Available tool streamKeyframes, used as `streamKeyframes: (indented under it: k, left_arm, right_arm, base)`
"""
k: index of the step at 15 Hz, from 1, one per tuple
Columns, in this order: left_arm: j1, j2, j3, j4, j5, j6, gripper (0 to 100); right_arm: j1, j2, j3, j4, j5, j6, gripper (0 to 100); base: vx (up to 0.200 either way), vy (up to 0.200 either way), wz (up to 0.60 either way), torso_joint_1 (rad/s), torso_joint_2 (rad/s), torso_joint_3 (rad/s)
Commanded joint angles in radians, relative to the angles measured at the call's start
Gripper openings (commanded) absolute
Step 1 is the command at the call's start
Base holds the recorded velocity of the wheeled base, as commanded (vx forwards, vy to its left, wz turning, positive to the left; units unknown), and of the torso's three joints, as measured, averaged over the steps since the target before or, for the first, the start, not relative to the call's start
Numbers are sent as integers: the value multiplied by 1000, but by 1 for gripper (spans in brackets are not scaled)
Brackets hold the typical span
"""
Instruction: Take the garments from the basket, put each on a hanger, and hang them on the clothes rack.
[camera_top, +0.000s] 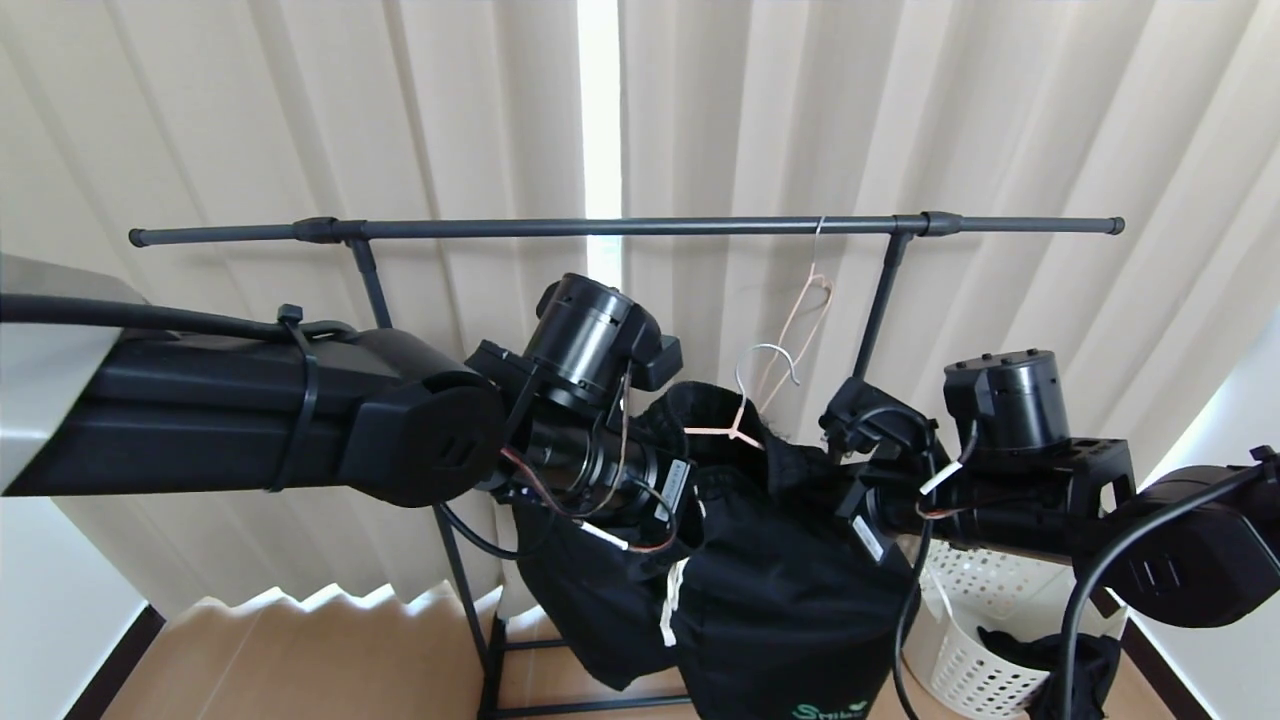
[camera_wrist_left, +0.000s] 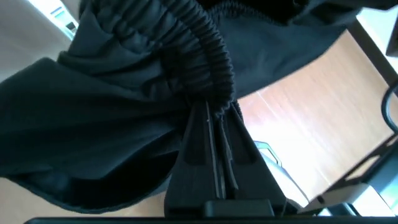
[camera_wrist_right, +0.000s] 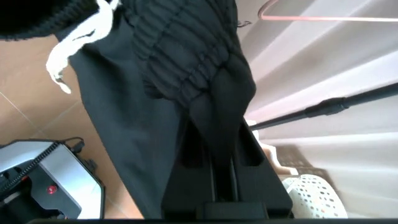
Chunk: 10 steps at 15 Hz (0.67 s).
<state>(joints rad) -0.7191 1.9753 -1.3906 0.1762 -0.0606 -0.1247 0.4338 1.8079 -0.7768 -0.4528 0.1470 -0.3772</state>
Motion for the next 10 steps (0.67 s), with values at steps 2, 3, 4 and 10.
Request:
streamKeyframes:
  k: [2,3,4,10]
  left_arm:
    - [-3,45,-1,-21,5,-3,100]
    - [-5,53,-2,-27,4,-3,100]
    - [-5,76,-8,-44,12,-6,100]
    - [-6,92,-5,-122,58,-53,100]
  right_arm:
    - [16,-35,45,-35,45,-2,0]
    - [23,-44,50,-37,52,0,0]
    - [26,-67,64,-38,83,0,0]
    - [26,-90,73,-38,129,-2,0]
  base:
    - [0,0,0,0,0,0]
    - [0,0,0,0,0,0]
    - [0,0,0,0,0,0]
    - [0,0,0,0,0,0]
